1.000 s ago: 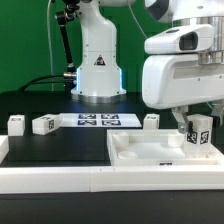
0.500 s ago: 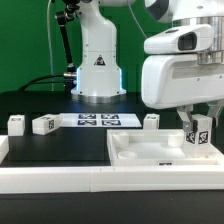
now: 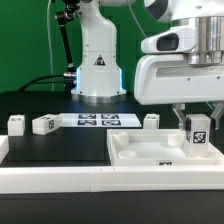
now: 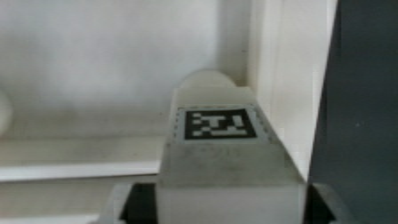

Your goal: Assemble square table

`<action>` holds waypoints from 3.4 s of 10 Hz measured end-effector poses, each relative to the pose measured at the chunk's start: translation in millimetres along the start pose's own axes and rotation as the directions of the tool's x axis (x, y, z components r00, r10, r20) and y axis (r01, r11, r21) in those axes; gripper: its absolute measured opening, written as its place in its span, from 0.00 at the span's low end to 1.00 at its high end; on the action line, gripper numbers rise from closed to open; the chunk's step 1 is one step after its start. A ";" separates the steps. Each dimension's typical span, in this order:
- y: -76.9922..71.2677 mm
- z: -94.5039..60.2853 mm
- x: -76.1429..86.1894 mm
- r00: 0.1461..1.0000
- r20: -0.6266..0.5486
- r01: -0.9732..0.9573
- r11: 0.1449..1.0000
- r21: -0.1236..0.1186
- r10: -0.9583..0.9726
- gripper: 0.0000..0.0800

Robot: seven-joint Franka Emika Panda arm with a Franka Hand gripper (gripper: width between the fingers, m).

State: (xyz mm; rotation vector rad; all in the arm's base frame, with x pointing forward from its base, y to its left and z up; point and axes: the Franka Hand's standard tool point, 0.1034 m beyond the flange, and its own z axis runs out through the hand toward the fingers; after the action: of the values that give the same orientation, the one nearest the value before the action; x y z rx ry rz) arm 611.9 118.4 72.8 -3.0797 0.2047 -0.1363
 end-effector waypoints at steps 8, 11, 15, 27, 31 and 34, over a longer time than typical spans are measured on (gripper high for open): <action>4.9 -0.3 1.3 0.771 0.018 -0.637 0.771 0.014 0.636 0.36; 4.1 -0.3 0.8 0.654 0.027 -0.757 0.653 0.013 0.756 0.36; 4.5 -0.2 1.0 0.539 0.039 -0.842 0.539 0.014 0.841 0.36; -3.7 -0.7 0.6 0.974 0.013 -0.227 0.973 0.033 0.227 0.81; -2.7 -0.8 1.0 0.999 0.003 0.042 0.999 0.034 -0.043 0.81; -2.4 -0.7 1.0 0.973 -0.002 0.229 0.973 0.025 -0.229 0.81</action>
Offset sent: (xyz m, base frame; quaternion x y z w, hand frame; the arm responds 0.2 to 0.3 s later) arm -0.0077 0.0064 -0.0020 -0.0033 -0.0092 0.2027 0.9792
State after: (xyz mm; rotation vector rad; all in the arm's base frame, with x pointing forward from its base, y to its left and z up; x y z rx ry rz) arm 613.1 120.7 73.8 -3.0681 -0.1528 -0.1456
